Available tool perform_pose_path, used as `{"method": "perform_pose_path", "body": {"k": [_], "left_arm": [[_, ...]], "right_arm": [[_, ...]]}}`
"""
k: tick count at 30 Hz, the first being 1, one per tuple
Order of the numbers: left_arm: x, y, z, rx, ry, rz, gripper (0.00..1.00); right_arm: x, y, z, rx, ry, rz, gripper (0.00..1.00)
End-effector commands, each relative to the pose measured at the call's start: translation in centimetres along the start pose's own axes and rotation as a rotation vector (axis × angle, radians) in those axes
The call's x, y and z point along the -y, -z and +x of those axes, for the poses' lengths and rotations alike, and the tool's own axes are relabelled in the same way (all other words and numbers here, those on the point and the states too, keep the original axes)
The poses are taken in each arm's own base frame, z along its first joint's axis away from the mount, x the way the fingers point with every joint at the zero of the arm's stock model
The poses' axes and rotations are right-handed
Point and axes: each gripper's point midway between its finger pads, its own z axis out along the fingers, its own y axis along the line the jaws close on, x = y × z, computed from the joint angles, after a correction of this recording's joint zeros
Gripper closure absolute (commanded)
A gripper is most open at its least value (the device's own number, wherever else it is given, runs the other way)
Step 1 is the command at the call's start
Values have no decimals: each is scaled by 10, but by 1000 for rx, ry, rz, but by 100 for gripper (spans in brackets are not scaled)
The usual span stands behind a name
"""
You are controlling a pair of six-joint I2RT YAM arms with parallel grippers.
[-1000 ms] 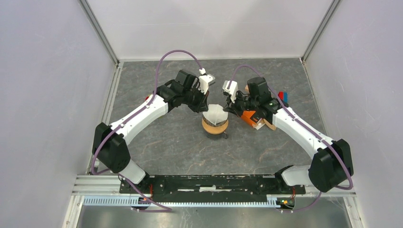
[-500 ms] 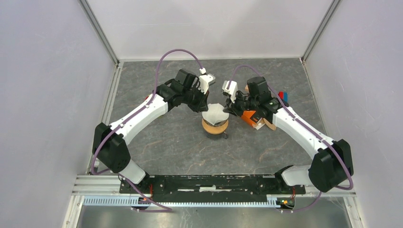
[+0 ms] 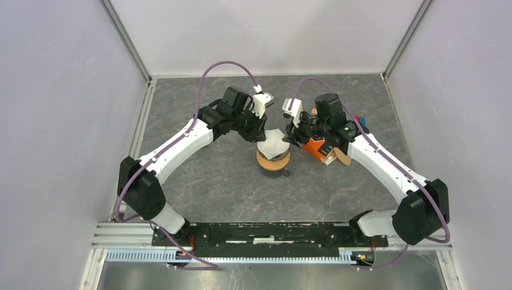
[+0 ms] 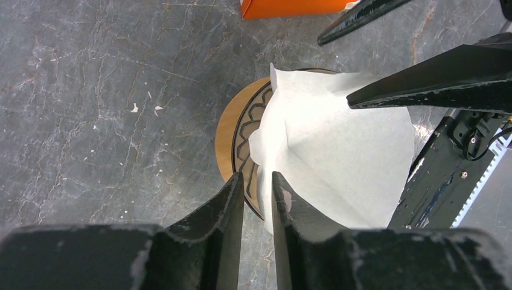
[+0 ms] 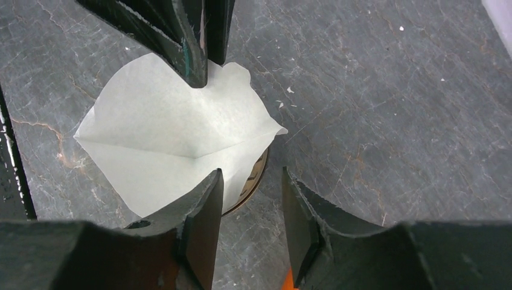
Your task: Place the coffee filter in the dripper
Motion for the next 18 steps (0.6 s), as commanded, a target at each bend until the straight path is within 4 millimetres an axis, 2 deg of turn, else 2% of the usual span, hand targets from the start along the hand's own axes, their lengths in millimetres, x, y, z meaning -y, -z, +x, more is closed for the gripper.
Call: {"method": "perform_pose_path", "body": {"k": [1, 3, 8, 14, 18], "left_arm": [[4, 7, -13, 30, -63, 7, 67], [4, 8, -15, 34, -66, 5, 62], [4, 11, -16, 41, -71, -1, 55], [5, 18, -24, 63, -78, -12, 53], [7, 25, -29, 85, -87, -17, 51]], "right_arm": [[10, 16, -35, 66, 67, 54, 50], [10, 18, -39, 76, 74, 58, 43], [9, 21, -45, 93, 87, 57, 38], [-5, 23, -51, 139, 108, -2, 41], [-19, 16, -49, 140, 124, -49, 42]]}}
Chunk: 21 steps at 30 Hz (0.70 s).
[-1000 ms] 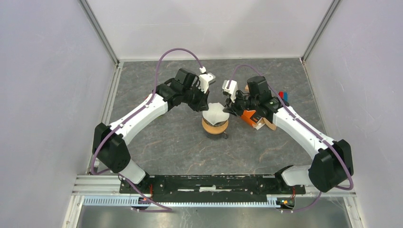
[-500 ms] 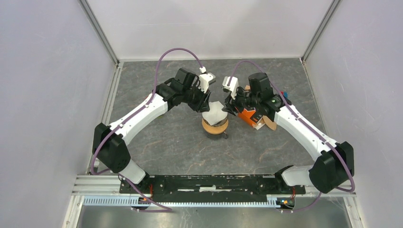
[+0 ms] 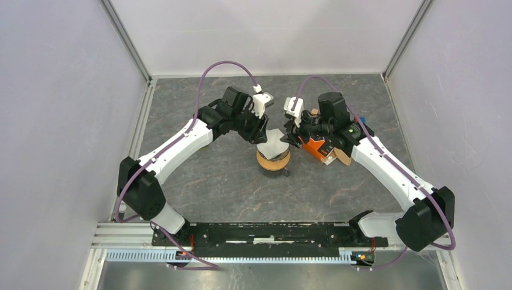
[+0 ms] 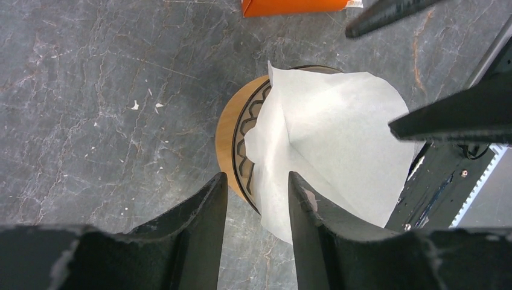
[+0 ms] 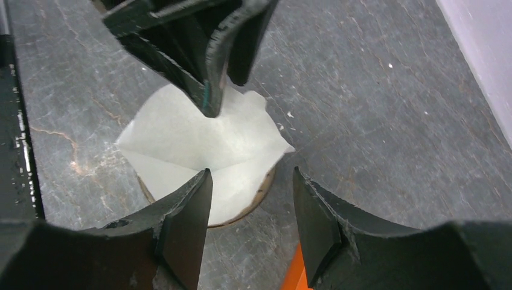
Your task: Place the coffee filter in the dripper
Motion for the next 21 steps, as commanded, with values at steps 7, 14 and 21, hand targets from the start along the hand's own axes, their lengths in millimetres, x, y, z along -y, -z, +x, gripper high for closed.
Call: {"method": "perform_pose_path", "body": {"k": [7, 14, 21], "left_arm": [[7, 34, -36, 120, -108, -35, 46], [-1, 27, -26, 89, -111, -55, 45], [-4, 17, -15, 56, -107, -53, 45]], "right_arm": [[-38, -10, -10, 31, 95, -119, 44], [-48, -17, 15, -25, 84, -147, 47], [-56, -15, 29, -61, 84, -169, 49]]}}
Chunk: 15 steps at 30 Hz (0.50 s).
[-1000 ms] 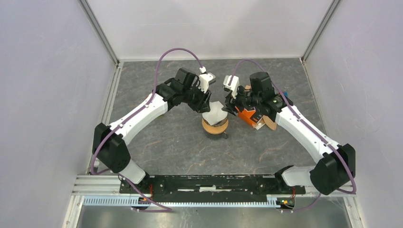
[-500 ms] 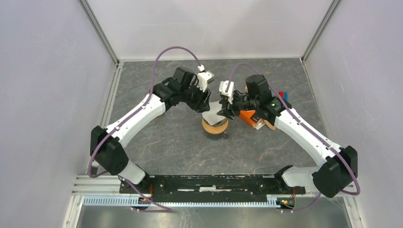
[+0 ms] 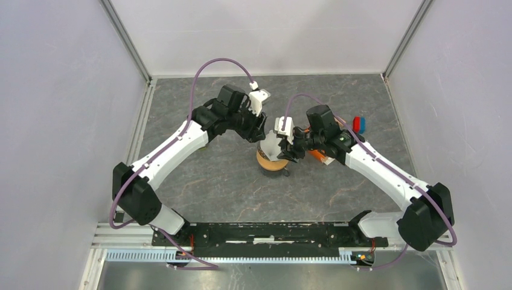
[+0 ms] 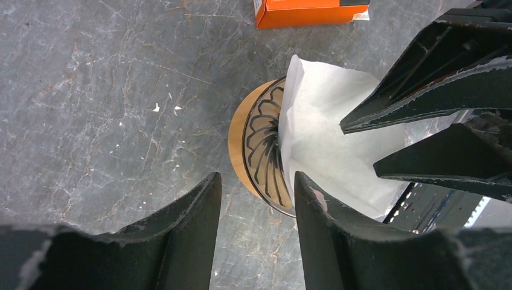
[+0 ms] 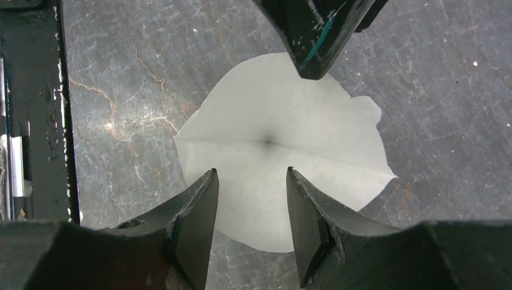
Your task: Place the coffee filter in the dripper
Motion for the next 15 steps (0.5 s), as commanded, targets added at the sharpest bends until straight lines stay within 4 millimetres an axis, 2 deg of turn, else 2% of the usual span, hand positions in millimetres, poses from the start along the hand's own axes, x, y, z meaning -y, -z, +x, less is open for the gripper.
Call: {"method": "perform_pose_path", "body": {"k": [1, 15], "left_arm": [[-2, -2, -4, 14, -87, 0, 45], [-13, -13, 11, -36, -108, -36, 47]], "right_arm": [[-2, 2, 0, -5, 30, -5, 48], [11, -5, -4, -15, 21, 7, 49]]}}
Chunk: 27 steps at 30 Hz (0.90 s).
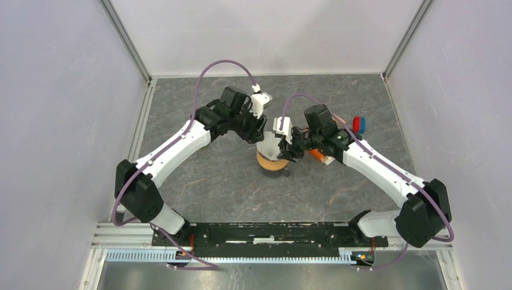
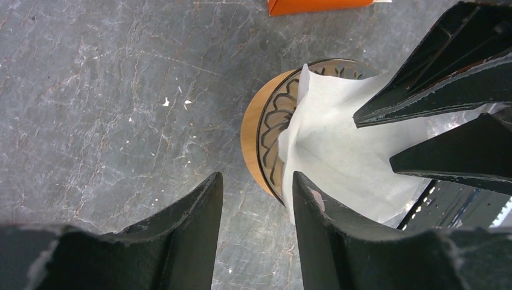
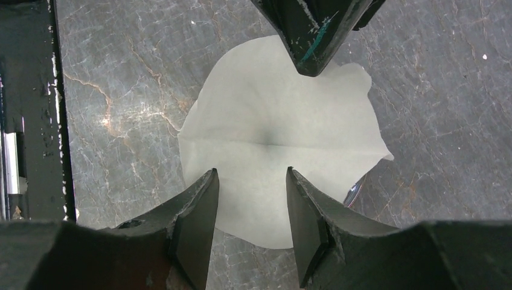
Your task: Place the coffee filter in the dripper
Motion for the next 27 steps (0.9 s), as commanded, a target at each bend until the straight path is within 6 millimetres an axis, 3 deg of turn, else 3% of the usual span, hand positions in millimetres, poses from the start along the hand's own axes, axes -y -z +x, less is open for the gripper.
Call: {"method": "perform_pose_path", "body": {"k": [1, 15, 27], "left_arm": [[-6, -6, 4, -10, -61, -19, 47], [-5, -13, 13, -31, -61, -7, 48], [-7, -15, 16, -42, -67, -11, 49]], "right_arm": [[11, -1, -14, 14, 24, 13, 49], [12, -8, 1, -28, -2, 8, 50], [16, -8, -1, -36, -30, 2, 50]]}}
